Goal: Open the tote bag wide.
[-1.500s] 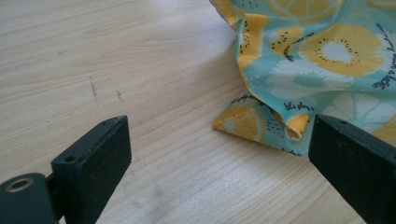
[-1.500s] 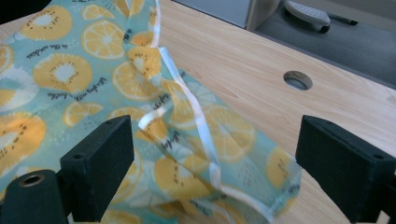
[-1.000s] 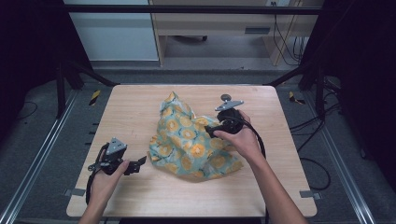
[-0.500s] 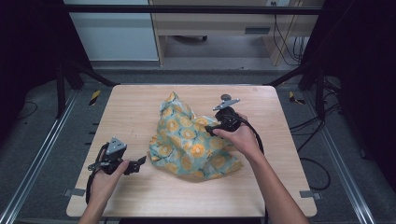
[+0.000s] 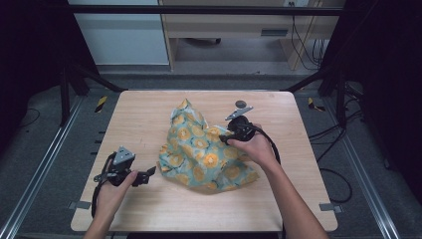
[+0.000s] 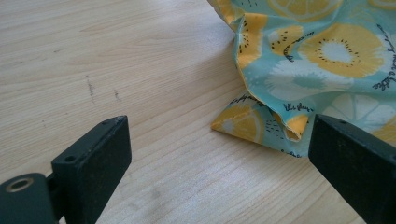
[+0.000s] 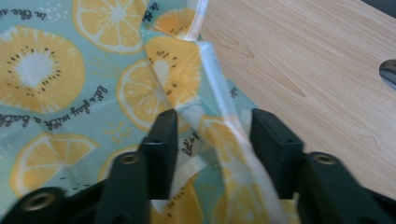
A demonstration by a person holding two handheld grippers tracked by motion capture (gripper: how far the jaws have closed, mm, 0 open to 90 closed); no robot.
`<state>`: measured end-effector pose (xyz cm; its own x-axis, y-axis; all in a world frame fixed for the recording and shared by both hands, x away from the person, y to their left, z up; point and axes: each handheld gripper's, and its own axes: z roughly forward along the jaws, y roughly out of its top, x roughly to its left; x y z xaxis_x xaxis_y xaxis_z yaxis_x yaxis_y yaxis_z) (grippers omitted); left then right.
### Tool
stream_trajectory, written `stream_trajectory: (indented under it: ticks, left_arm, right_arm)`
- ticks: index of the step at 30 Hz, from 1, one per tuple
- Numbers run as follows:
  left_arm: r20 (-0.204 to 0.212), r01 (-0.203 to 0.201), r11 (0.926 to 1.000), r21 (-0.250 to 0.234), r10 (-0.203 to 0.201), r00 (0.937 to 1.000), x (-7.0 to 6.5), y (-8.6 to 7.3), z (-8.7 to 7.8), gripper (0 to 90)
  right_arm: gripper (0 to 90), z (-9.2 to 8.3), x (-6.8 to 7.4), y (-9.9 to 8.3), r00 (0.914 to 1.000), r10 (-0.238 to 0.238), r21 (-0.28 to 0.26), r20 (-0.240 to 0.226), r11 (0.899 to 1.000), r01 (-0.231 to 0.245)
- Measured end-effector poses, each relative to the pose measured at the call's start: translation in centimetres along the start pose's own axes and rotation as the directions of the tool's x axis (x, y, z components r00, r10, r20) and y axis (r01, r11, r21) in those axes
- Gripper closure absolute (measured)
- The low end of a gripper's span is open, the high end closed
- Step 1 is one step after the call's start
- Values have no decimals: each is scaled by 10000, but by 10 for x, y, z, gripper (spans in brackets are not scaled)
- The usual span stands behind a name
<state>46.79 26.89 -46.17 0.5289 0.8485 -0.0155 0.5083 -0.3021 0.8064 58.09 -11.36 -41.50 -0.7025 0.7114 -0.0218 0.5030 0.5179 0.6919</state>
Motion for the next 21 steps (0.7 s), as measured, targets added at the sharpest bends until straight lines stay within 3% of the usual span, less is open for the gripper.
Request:
stream_trajectory:
  ticks: [2,6,10,21]
  left_arm:
    - [-7,20,10000,-53,-20,10000,0,0,-1,55]
    - [-54,54,10000,-44,-55,10000,2,0,-1,56]
    - [-29,19,10000,-15,-20,10000,0,0,0,56]
    - [-56,50,10000,-34,-50,10000,1,0,-1,57]
  right_arm:
    - [578,1,0,0,10000,-10,-26,-20,10000,10]
    - [717,1,1,0,9996,-214,-144,-179,9997,211]
    - [779,0,3,0,9993,-293,-184,-251,9994,288]
    - [850,-8,2,2,9988,-248,-576,-427,9981,224]
